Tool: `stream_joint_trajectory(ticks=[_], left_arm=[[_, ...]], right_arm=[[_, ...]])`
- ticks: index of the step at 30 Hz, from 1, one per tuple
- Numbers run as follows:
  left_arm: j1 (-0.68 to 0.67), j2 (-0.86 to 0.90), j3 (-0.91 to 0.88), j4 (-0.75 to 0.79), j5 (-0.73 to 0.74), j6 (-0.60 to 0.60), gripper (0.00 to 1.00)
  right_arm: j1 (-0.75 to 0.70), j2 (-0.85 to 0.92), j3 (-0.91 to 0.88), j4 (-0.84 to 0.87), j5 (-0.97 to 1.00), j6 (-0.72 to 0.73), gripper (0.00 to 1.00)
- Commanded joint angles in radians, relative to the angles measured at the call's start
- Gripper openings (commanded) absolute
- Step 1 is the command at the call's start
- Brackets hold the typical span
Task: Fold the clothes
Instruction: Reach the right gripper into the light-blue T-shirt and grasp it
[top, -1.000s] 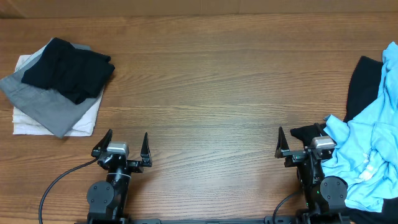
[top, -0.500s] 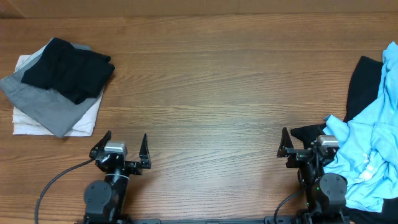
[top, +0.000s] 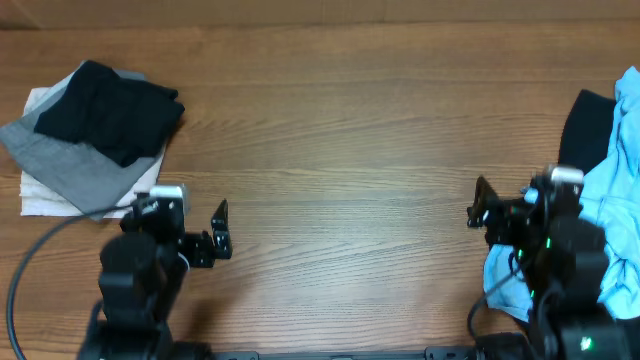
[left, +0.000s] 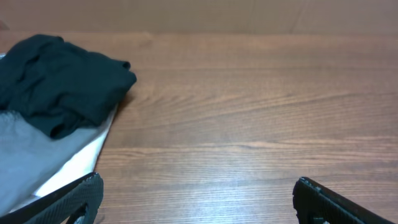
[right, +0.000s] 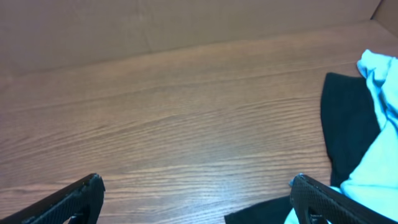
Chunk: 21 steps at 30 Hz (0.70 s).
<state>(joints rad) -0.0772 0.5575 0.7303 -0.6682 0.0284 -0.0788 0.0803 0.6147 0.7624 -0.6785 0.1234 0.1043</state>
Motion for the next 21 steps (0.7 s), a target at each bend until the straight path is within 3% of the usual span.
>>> stream_joint_trajectory(ticks=[1,6,12,16,21], left_arm=[[0.000,0.100,0.122,-0.058,0.060,-0.014,1.00],[0.000,0.144,0.142,-0.068,0.147,-0.015,1.00],[0.000,0.146,0.142,-0.063,0.149,-0.015,1.00],[0.000,0.146,0.142,-0.064,0.148,-0.015,1.00],[0.000,0.146,0.142,-0.063,0.148,-0.014,0.98]], right_arm=[[0.004,0.127,0.126,-0.019,-0.037,0.005,1.00],[-0.005,0.216,0.138,-0.021,0.031,0.016,1.00],[-0.092,0.375,0.135,-0.145,0.367,0.352,1.00],[-0.196,0.545,0.135,-0.169,0.350,0.471,1.00],[-0.287,0.756,0.135,-0.098,0.251,0.472,1.00]])
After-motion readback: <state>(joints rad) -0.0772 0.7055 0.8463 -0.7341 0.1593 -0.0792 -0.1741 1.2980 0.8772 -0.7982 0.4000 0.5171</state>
